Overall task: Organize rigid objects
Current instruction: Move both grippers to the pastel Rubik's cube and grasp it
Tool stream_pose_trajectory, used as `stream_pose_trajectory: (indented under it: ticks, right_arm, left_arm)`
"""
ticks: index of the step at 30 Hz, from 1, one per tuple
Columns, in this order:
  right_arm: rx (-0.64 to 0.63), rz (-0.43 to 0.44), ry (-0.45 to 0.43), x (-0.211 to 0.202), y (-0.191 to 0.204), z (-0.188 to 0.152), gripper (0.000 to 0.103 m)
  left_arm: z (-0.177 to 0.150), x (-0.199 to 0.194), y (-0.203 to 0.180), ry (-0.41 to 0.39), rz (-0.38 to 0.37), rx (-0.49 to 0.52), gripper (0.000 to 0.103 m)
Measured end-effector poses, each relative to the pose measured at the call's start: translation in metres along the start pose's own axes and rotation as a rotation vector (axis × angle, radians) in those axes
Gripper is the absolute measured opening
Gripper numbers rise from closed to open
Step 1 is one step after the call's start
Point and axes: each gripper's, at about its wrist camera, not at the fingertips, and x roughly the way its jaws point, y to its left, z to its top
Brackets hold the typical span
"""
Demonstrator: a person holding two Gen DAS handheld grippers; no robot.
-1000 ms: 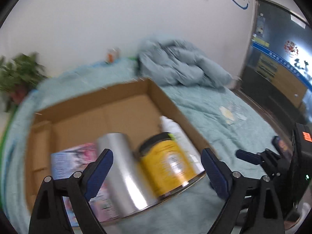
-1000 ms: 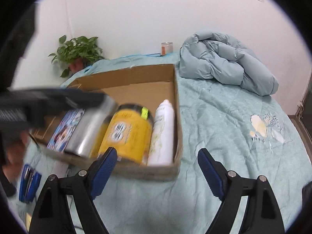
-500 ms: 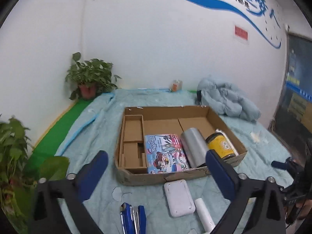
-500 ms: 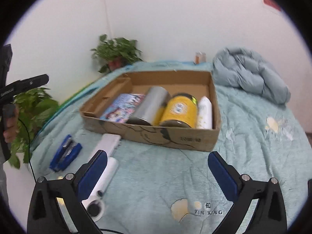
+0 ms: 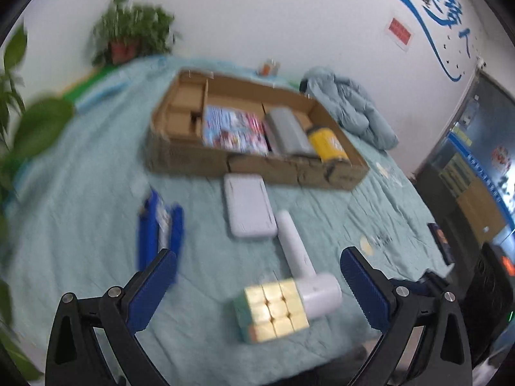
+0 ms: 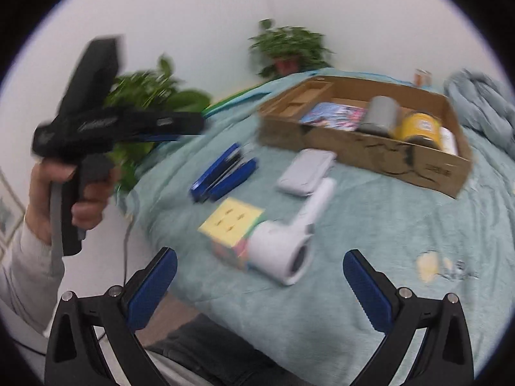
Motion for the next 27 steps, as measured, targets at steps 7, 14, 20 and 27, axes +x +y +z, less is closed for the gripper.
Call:
stream_pose_trajectory:
  ticks: [7,14,20,27]
  right_arm:
    - [-0.097,-0.042,0.006,0.051,0.034,-0.015,0.096]
    - [-0.012,0.076,0.079,0.083,0.028,-0.017,0.069]
    - [0.060,0.041,0.082,0.093,0.002,-0.013,0.065]
    - [0.019,-0.027,0.109,0.093,-0.011,-0.007,0.057]
  left_arm:
    - [-0.044,0.057,0.020,0.171,-0.070,-0.093,0.089]
    - [-0.061,0.085,0.025,0.233,-0.182,-0.171,0.072]
    - [-0.054,0.100,0.018,0.251,-0.223,-0.150,0.069]
    - [-0.042,0.103,0.017,0.261,-0.280,-0.171,0.069]
